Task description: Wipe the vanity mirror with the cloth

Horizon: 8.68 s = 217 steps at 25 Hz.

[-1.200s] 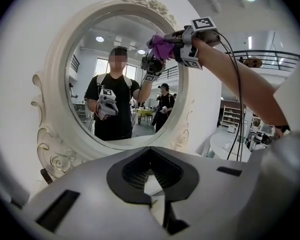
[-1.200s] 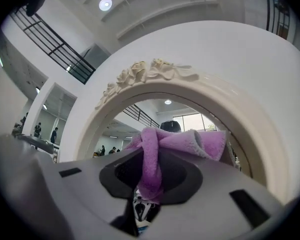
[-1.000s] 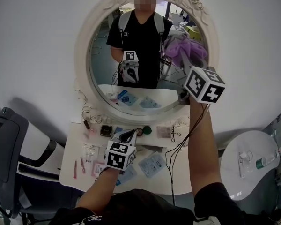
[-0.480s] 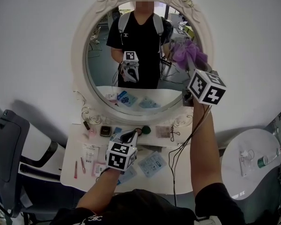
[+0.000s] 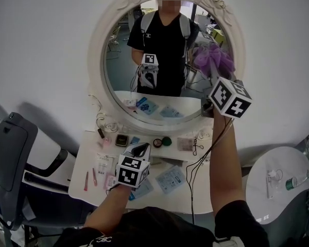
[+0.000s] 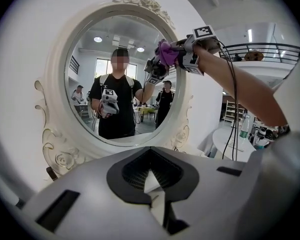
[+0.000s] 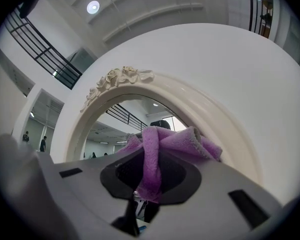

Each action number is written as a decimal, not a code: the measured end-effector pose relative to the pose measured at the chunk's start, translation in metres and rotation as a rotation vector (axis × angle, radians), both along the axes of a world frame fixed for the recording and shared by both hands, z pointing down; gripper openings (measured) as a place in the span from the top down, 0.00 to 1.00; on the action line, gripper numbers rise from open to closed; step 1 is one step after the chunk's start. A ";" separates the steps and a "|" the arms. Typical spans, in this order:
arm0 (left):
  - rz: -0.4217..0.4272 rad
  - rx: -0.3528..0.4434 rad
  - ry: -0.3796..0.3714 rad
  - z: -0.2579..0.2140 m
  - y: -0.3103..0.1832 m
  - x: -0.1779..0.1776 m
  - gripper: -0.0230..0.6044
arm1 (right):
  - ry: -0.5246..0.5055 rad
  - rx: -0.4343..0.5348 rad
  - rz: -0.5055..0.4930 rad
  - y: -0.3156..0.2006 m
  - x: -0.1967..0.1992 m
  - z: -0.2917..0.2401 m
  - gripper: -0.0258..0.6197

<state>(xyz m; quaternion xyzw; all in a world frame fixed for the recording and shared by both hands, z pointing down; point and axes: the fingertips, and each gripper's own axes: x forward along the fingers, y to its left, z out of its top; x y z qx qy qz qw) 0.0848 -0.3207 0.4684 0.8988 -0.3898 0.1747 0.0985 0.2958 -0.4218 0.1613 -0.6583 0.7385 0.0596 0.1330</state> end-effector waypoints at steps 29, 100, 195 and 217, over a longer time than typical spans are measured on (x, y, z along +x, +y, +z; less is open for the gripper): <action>-0.134 -0.037 0.029 0.013 -0.007 -0.066 0.95 | 0.230 -0.033 -0.156 -0.042 -0.184 0.016 0.86; 0.022 -0.044 0.041 0.014 -0.016 0.004 0.95 | 0.251 -0.249 -0.120 -0.009 -0.026 0.128 0.84; -0.323 -0.074 0.062 0.035 0.009 -0.156 0.95 | 0.527 -0.493 -0.200 -0.059 -0.257 0.265 0.86; -0.012 -0.079 0.064 0.034 -0.005 -0.022 0.95 | 0.457 -0.515 0.069 -0.018 -0.061 0.254 0.86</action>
